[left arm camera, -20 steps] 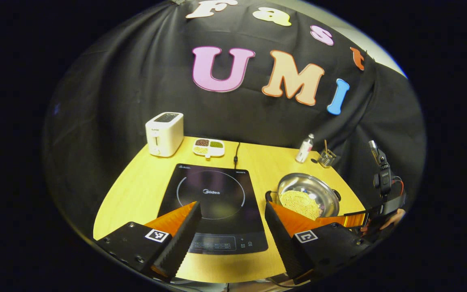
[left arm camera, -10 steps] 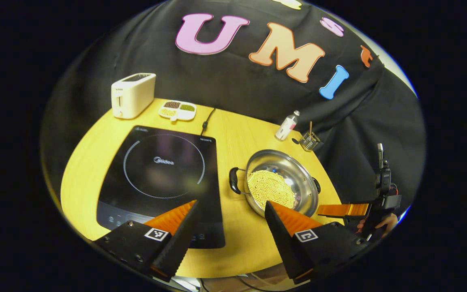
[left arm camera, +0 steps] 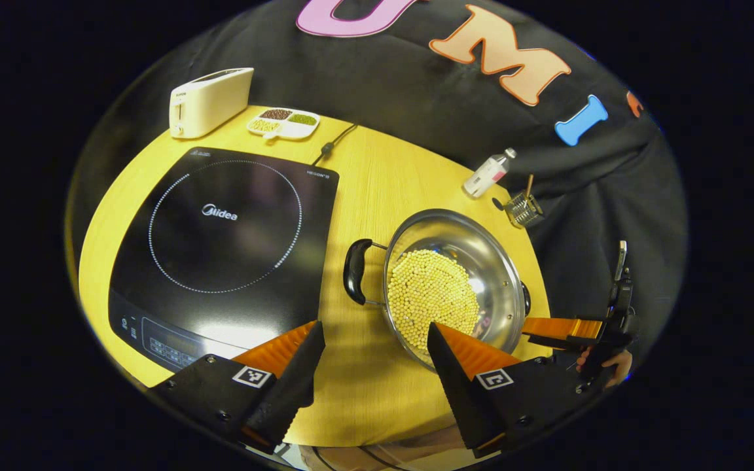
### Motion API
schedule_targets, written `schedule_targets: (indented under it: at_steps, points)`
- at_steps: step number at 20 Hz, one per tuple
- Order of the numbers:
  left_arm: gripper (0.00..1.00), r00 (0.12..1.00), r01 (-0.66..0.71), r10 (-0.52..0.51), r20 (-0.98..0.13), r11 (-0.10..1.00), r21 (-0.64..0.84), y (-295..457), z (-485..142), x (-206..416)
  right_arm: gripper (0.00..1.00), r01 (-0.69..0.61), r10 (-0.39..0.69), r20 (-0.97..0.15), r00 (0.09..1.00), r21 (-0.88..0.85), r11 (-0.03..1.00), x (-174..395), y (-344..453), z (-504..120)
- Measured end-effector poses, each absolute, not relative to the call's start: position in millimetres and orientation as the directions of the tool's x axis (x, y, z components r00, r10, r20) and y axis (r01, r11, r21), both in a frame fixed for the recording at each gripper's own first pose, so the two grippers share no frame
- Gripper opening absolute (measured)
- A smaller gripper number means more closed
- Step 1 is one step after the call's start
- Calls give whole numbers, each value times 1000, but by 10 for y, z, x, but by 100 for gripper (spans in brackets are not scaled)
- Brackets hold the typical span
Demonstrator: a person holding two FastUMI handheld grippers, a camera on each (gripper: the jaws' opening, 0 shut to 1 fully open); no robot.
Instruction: First push the handle of the pot to place it horizontally, then grasp the pot with both hands and set it on the induction cooktop.
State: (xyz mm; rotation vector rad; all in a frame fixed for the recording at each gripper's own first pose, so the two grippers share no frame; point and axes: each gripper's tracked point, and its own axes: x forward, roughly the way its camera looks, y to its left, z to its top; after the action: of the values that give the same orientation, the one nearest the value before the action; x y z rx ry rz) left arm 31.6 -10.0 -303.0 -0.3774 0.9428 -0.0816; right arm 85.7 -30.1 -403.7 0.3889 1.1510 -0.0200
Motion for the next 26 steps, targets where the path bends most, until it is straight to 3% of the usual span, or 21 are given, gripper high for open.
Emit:
schedule_targets:
  at_steps: [10, 18, 19, 20, 21, 23, 24, 25, 26]
  points:
    - [97, 466, -177, -185, -865, 939, -296, -128, -3440, 648, 98, 187, 333, -899, 284, 393, 900, 1297, -443, -4440]
    - [97, 414, -134, -199, -888, 952, -275, -129, -3489, 969, 100, 59, 440, -880, 180, 457, 888, 1525, -289, -4557]
    - [97, 408, -120, -202, -890, 955, -272, -134, -3501, 1020, 87, 44, 446, -879, 170, 459, 887, 1550, -270, -4562]
    - [97, 401, -100, -210, -892, 958, -270, -145, -3514, 1068, 100, 31, 452, -877, 162, 462, 886, 1573, -250, -4575]
    - [97, 387, -84, -216, -896, 960, -268, -146, -3537, 1098, 97, 17, 459, -874, 156, 467, 884, 1608, -225, -4591]
    - [100, 351, -51, -234, -907, 962, -268, -167, -3570, 1124, 74, 13, 472, -870, 144, 479, 878, 1648, -183, -4638]
    - [94, 339, -38, -241, -909, 962, -269, -171, -3588, 1152, 83, 14, 483, -866, 128, 489, 872, 1616, -167, -4649]
    - [93, 327, -31, -247, -912, 962, -272, -182, -3605, 1166, 73, 14, 493, -862, 116, 498, 867, 1620, -150, -4664]
    - [92, 306, -25, -248, -919, 963, -268, -182, -3623, 1175, 73, 16, 506, -856, 109, 510, 860, 1609, -124, -4673]
